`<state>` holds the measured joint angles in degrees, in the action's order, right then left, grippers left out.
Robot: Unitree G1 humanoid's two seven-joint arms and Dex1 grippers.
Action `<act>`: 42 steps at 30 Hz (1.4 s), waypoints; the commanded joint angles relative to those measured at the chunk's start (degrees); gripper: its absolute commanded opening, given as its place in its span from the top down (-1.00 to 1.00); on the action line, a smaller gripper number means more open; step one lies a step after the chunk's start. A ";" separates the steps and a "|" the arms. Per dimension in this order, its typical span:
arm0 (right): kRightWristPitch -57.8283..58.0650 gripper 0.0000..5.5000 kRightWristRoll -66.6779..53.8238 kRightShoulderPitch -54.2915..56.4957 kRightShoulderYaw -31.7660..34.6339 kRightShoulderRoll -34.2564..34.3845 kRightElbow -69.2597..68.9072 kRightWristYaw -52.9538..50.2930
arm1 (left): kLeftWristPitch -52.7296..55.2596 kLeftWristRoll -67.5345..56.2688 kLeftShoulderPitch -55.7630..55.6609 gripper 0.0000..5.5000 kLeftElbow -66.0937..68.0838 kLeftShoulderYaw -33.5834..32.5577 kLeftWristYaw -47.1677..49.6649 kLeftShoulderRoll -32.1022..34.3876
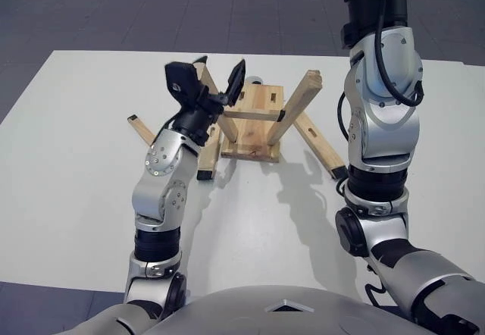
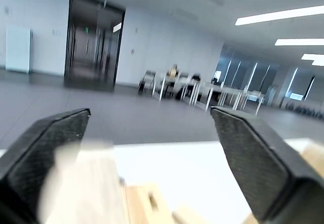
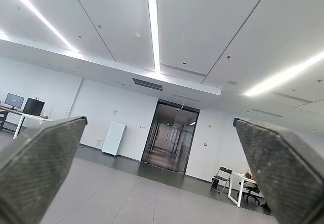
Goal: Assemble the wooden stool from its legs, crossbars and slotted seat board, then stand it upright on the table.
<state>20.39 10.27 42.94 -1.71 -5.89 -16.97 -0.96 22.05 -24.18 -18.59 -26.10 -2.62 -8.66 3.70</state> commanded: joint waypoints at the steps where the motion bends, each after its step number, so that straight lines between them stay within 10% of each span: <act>1: 0.06 -0.96 0.34 -0.52 0.90 -0.09 0.36 -0.79 | 1.71 -0.77 -1.13 -0.91 0.13 -0.13 -2.55 3.03; 16: 0.31 -0.96 -0.54 -2.97 3.51 -0.17 1.67 -2.94 | -4.90 -3.61 -36.21 -0.96 15.60 -10.60 4.81 4.84; 26: 2.13 -0.96 -0.86 -3.55 3.37 -0.59 0.95 -1.75 | 8.43 10.89 -4.45 -0.96 17.36 8.16 4.25 7.88; 42: 3.77 -0.96 -12.92 -4.23 6.02 0.58 -3.73 6.25 | 0.05 6.75 -19.37 -0.96 17.94 -2.17 9.42 -2.90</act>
<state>22.54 3.87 38.97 3.34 -6.18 -16.91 0.93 21.88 -16.98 -36.71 -5.96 -3.47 -0.58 1.48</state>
